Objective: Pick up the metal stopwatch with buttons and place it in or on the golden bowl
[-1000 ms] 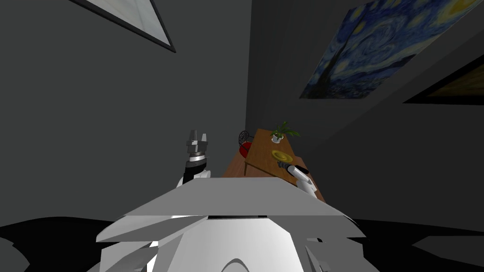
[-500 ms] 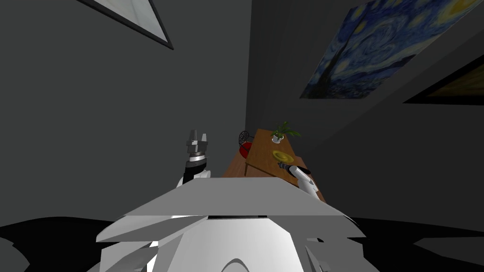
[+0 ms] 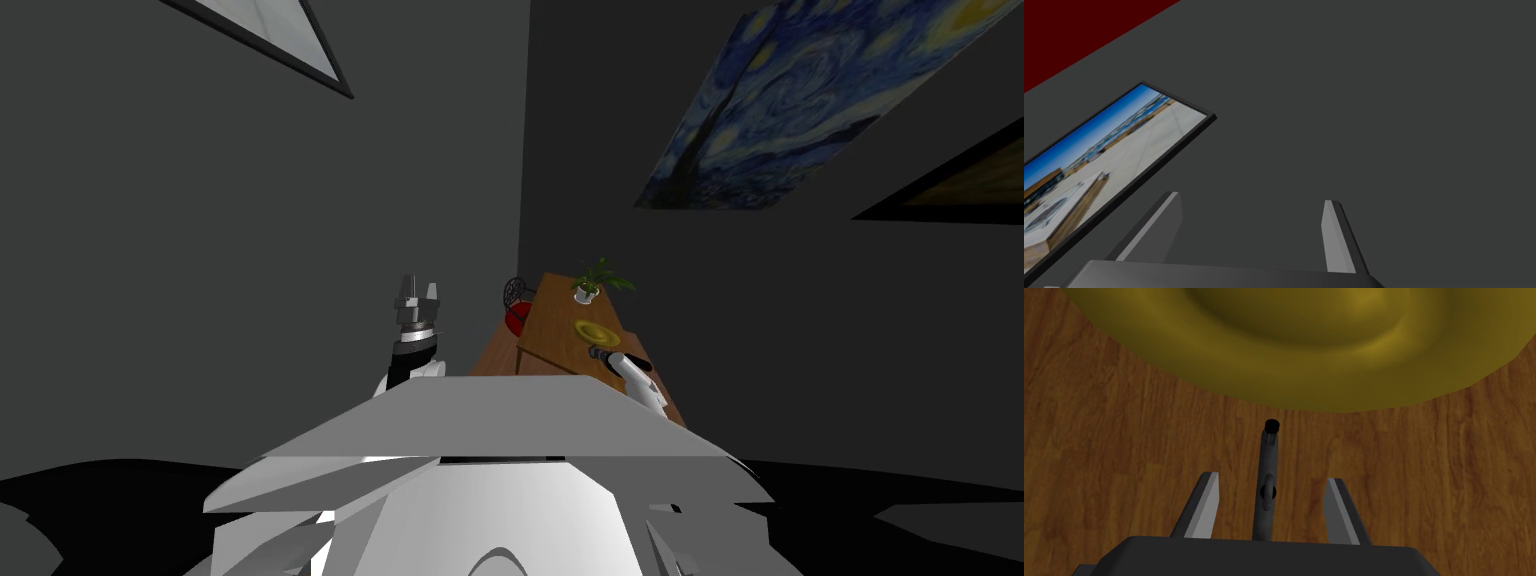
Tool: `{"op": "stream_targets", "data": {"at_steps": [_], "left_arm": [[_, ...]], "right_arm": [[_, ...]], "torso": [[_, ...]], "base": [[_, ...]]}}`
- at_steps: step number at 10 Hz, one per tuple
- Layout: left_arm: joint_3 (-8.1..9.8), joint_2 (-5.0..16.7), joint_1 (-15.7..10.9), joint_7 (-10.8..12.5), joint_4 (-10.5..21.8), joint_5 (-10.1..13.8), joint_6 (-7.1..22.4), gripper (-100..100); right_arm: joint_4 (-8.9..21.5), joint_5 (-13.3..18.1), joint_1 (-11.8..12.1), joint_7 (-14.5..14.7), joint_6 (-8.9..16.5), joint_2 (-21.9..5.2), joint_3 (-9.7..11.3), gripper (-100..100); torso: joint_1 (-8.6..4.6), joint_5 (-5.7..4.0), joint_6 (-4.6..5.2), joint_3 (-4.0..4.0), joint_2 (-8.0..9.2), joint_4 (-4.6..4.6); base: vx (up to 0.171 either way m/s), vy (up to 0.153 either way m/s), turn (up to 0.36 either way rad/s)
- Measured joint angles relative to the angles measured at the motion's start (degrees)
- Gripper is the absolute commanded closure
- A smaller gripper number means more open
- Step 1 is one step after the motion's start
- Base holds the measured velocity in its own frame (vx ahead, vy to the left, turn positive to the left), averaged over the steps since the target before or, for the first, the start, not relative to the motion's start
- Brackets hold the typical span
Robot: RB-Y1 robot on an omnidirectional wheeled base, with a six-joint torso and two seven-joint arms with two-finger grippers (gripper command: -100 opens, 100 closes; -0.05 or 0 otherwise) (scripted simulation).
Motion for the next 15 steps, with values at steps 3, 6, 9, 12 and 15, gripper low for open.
{"op": "stream_targets", "data": {"at_steps": [3,6,9,12,15], "left_arm": [[0.0,0.0,0.0,0.0,0.0,0.0,0.0,0],[-0.01,-0.01,-0.01,0.0,0.0,0.0,0.0,0],[0.0,0.0,0.0,0.0,0.0,0.0,0.0,0],[-0.01,-0.01,0.0,0.0,0.0,0.0,0.0,0],[-0.01,-0.01,-0.01,0.0,0.0,0.0,0.0,0]], "right_arm": [[0.0,-0.04,-0.02,-0.07,0.0,0.03,-0.03,100],[-0.71,0.15,0.1,-0.52,0.74,-0.47,-0.17,100],[-1.92,0.65,0.33,-1.43,2.02,-0.85,-0.36,100],[-5.5,1.32,1.19,-3.11,2.75,-3.18,-2.43,100],[-9.69,4.3,0.51,-7.19,4.92,-7.1,-5.67,100]], "torso": [[0.01,0.01,-0.02,0.0,0.02,-0.01],[0.17,0.06,-0.03,0.05,0.11,0.01],[0.11,0.05,-0.03,0.05,0.1,0.0],[0.39,0.17,-0.02,0.09,0.11,0.07],[0.57,0.28,-0.17,0.09,0.02,0.16]], "base": [[0.0,0.0,0.0],[-0.032,0.044,0.015],[-0.017,0.038,0.051],[-0.009,0.089,0.119],[-0.004,0.096,0.198]]}}
